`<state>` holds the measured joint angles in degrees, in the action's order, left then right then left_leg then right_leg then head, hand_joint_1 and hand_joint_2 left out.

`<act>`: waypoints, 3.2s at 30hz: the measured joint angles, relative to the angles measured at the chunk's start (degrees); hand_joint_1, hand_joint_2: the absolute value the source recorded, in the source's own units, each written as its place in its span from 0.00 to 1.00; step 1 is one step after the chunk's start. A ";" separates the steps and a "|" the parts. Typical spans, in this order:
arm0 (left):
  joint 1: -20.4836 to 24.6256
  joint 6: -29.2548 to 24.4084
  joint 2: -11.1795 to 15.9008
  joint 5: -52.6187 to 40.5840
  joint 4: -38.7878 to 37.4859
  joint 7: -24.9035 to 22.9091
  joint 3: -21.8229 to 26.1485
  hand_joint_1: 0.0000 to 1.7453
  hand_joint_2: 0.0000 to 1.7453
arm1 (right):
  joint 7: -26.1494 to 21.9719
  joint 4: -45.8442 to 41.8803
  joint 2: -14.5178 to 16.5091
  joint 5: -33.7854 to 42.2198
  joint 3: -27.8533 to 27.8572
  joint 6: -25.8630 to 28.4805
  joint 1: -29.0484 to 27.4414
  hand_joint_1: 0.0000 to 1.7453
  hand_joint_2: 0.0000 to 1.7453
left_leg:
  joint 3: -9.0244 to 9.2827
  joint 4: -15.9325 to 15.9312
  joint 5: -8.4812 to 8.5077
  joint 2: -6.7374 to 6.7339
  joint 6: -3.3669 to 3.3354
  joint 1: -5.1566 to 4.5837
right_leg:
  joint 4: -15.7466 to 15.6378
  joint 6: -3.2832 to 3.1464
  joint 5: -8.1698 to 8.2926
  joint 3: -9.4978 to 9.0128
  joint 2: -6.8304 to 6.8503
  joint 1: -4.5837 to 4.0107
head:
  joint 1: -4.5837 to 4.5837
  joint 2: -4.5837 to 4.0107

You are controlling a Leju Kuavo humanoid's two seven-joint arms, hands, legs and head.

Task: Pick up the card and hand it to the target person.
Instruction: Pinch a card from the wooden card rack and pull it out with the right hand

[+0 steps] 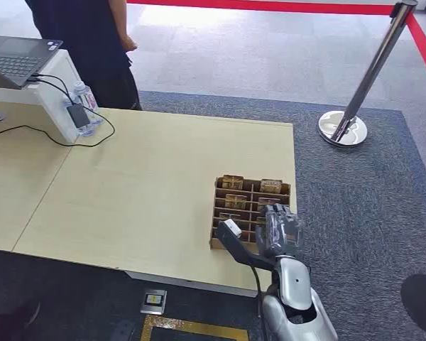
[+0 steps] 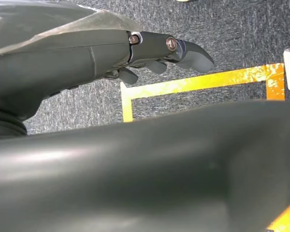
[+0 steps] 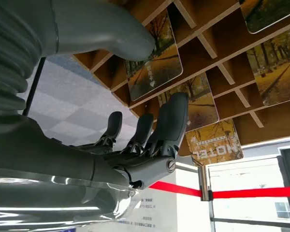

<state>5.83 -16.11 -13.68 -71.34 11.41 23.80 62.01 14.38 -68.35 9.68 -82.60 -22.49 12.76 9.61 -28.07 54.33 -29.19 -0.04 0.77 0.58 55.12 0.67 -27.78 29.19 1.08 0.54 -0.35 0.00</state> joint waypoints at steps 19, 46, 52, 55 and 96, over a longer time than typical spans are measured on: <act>0.00 -0.02 0.00 0.00 0.00 -0.07 0.00 0.00 0.00 | 0.00 0.00 0.00 0.00 -0.04 0.00 0.00 0.84 1.00 | 0.00 0.00 0.00 0.00 0.00 0.00 | 0.00 0.00 0.00 0.00 0.00 0.00 | 0.00 0.00; 0.00 -0.02 0.00 0.00 0.00 -0.14 0.00 0.00 0.00 | 0.00 0.00 0.00 0.00 -0.07 0.00 0.00 0.84 1.00 | 0.00 0.00 0.00 0.00 0.00 0.00 | 0.00 0.00 0.00 0.00 0.00 0.00 | 0.00 0.00; 0.00 -0.02 0.00 0.00 0.00 -0.15 0.00 0.00 0.00 | 0.00 0.00 0.00 0.00 -0.07 0.00 0.00 0.84 1.00 | 0.00 0.00 0.00 0.00 0.00 0.00 | 0.00 0.00 0.00 0.00 0.00 0.00 | 0.00 0.00; 0.00 -0.02 0.00 0.00 0.00 -0.15 0.00 0.00 0.00 | 0.00 0.00 0.00 0.00 -0.07 0.00 0.00 0.84 1.00 | 0.00 0.00 0.00 0.00 0.00 0.00 | 0.00 0.00 0.00 0.00 0.00 0.00 | 0.00 0.00; -0.14 -0.15 0.00 0.20 0.00 -0.46 0.00 0.00 0.00 | -0.96 -2.03 0.02 -0.09 -0.87 -0.21 0.29 0.84 1.00 | -0.05 0.00 0.00 0.00 0.00 0.00 | 0.00 0.00 -0.01 0.03 0.00 0.00 | 0.00 0.00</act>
<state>5.69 -16.26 -13.68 -71.14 11.41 23.34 62.01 13.42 -70.38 9.70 -82.69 -23.36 12.55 9.90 -28.12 54.33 -29.19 -0.04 0.77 0.58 55.12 0.66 -27.79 29.22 1.08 0.54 -0.35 0.00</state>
